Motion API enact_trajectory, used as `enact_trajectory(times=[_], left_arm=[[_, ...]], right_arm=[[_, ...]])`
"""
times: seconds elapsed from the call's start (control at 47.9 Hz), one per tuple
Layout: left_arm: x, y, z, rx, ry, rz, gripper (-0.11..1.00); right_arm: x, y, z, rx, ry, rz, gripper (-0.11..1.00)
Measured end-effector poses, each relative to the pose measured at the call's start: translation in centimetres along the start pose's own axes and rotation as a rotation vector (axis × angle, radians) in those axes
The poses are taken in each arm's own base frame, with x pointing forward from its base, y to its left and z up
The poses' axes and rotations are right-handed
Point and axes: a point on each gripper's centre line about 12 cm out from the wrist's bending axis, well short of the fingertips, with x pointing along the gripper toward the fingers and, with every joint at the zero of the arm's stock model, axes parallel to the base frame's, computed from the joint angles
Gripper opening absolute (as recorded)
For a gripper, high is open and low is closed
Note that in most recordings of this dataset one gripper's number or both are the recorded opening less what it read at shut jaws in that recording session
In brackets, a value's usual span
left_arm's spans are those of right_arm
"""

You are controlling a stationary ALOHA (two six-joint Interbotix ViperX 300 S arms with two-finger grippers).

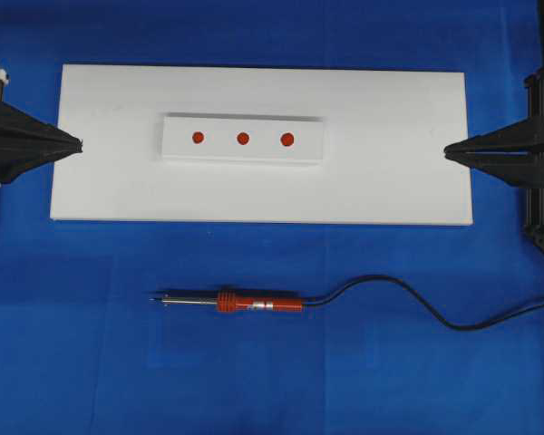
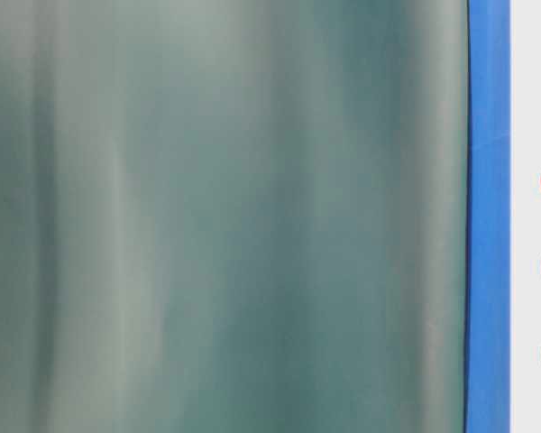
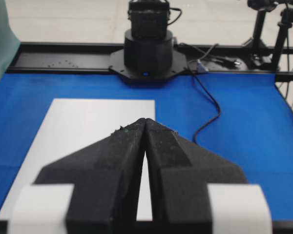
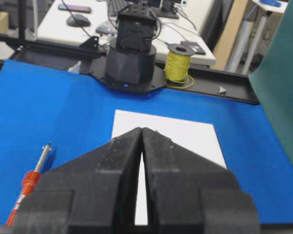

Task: Touch the tip of the soldering iron to the mark.
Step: 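Move the right gripper toward the red-handled soldering iron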

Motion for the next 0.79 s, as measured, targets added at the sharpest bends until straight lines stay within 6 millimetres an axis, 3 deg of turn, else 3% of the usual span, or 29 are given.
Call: enact_trajectory(times=[0.125,0.647,0.793], left_arm=[[-0.1,0.0,-0.1,-0.005,0.011,-0.001,0.0],[-0.2,-0.1,-0.1,-0.006,0.014,-0.003,0.0],[-0.1,-0.1,-0.2,-0.008,0.015,-0.003,0.0]], right_arm=[[0.1,0.0,-0.2,0.0,0.017,-0.001,-0.06],[1.8,0.1,0.7,0.045,0.091,0.004,-0.06],[3.4,0.6,0.5,0.07,0.143,0.02,0.06]])
